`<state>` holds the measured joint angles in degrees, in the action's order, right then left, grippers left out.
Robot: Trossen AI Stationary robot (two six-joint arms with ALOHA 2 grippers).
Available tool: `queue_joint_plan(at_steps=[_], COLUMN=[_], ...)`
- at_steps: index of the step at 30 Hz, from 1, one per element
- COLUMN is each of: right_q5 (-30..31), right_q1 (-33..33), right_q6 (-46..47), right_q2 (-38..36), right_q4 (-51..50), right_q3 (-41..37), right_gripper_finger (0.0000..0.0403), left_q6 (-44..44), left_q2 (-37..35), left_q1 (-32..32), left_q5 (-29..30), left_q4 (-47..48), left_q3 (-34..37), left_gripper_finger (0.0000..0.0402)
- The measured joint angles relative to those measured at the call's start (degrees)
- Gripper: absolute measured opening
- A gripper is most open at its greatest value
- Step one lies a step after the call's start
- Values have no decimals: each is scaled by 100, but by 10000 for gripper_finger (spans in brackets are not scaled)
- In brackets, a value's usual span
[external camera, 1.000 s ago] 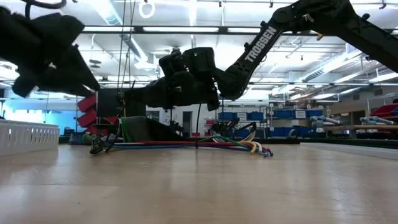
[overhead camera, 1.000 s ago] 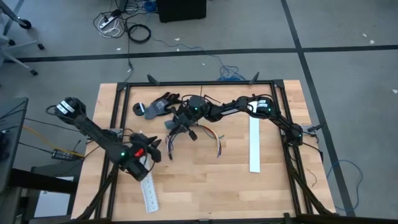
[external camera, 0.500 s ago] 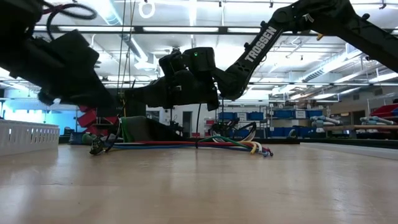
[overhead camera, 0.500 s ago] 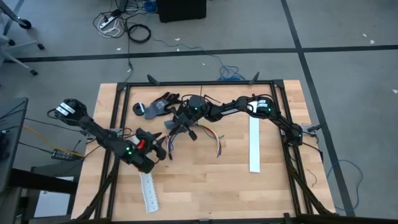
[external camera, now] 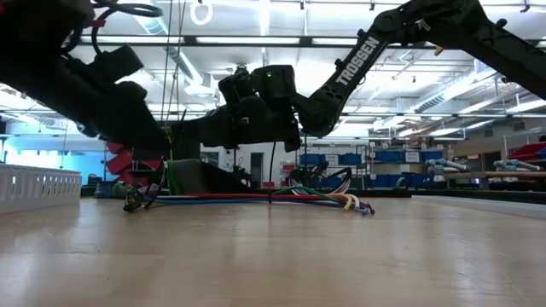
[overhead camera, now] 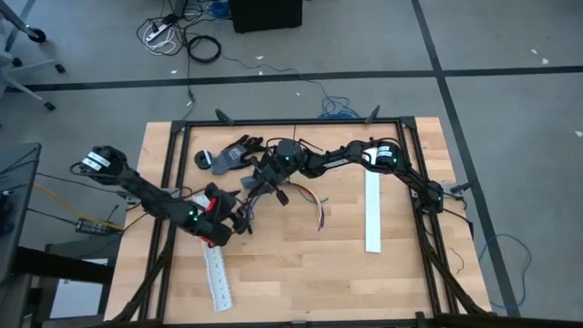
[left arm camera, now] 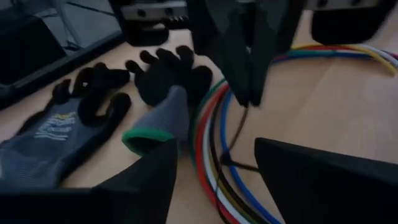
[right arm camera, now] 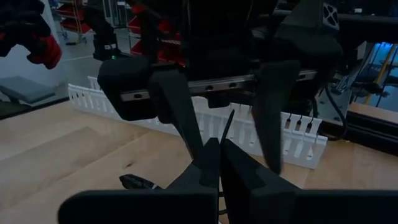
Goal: Ziptie cables
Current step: Wrap the cables together using the black zip
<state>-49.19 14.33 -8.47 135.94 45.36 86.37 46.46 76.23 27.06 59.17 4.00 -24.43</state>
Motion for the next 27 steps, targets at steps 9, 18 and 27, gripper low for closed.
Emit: queue_joint_plan(at_steps=[9, 18, 27], right_q5=[7, 57, 66], right_q1=[0, 0, 0], right_q6=[0, -2, -2], right_q2=[0, 0, 0], right_q4=[-2, -2, 2], right_q3=[0, 0, 0], right_gripper_finger=[0, 0, 0], left_q6=[12, 10, 21], left_q2=[22, 31, 66], left_q1=[-188, -311, -318], left_q5=[-225, -354, -478], left_q4=[-190, -293, -217], left_q3=[0, 0, 0], left_gripper_finger=[221, 164, 107])
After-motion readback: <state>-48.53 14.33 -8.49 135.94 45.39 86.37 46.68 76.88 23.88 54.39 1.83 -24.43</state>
